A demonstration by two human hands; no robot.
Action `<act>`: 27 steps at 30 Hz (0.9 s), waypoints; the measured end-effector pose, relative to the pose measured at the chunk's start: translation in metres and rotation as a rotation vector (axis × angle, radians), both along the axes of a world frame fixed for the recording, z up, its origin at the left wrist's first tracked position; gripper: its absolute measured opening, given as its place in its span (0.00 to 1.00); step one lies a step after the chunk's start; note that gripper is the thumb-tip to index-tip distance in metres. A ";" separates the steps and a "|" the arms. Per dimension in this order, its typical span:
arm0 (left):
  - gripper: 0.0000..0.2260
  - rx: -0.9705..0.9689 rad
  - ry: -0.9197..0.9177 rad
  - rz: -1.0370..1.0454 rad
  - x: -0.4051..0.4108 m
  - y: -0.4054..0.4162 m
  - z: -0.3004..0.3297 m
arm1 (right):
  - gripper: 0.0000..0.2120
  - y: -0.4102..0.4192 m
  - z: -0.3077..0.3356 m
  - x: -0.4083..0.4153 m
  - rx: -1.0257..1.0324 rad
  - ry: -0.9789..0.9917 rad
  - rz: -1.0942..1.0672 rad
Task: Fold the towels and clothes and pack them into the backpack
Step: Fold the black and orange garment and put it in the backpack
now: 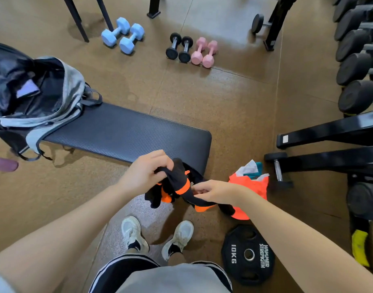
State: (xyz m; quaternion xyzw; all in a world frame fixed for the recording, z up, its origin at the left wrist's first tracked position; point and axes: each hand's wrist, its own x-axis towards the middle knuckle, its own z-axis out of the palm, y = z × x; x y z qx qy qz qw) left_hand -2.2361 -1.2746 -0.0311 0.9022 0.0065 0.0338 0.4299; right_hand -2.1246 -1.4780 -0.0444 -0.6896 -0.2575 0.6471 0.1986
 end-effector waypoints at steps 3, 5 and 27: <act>0.09 0.020 0.023 -0.022 -0.008 0.006 -0.002 | 0.34 0.002 -0.011 -0.006 -0.053 0.000 0.016; 0.11 0.031 0.023 -0.058 -0.013 0.008 -0.003 | 0.39 0.002 -0.017 -0.009 -0.024 -0.083 0.073; 0.15 0.008 0.284 -0.409 -0.006 0.051 0.025 | 0.06 0.049 0.092 -0.041 0.485 -0.888 -0.134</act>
